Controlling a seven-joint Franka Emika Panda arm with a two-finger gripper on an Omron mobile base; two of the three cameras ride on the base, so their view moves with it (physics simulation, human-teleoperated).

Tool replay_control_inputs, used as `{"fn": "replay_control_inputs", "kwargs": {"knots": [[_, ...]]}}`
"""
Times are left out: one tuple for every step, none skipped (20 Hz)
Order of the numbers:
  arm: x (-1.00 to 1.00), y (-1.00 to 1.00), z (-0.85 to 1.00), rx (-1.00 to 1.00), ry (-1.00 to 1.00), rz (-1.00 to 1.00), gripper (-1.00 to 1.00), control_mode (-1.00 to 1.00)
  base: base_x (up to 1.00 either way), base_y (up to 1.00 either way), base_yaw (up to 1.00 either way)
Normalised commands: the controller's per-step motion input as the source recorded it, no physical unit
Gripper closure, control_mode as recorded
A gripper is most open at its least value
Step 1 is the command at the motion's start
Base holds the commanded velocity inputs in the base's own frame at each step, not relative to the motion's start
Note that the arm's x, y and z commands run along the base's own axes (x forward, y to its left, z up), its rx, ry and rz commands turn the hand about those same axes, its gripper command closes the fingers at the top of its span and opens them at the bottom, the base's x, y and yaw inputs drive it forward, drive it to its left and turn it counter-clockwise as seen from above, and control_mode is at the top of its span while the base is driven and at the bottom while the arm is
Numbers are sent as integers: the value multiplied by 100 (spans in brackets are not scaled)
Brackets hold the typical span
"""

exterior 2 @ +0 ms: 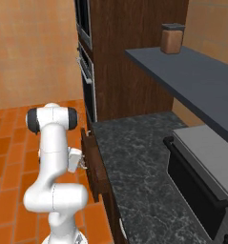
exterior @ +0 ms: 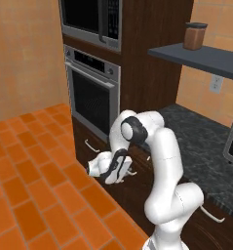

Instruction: Take a straw from the drawer in front and place it inside the glass cup on the dining counter.

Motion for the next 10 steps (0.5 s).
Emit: {"fn": "replay_control_inputs", "kwargs": {"knots": [[-89, 76, 11, 16, 13, 9, 100, -100, 0, 0, 0], [-86, 81, 9, 15, 14, 9, 100, -100, 0, 0, 0], [-84, 87, 11, 15, 15, 9, 100, -100, 0, 0, 0], [-84, 87, 11, 16, 15, 9, 100, -100, 0, 0, 0], [-85, 85, 13, 16, 15, 9, 100, -100, 0, 0, 0], [-84, 84, 13, 17, 15, 9, 100, -100, 0, 0, 0], [-84, 84, 16, 18, 16, 10, 100, -100, 0, 0, 0], [-84, 84, 17, 18, 15, 10, 100, -100, 0, 0, 0], [-84, 85, 19, 18, 15, 9, 100, -100, 0, 0, 0], [-80, 86, 22, 18, 17, 9, 100, -100, 0, 0, 0]]}}
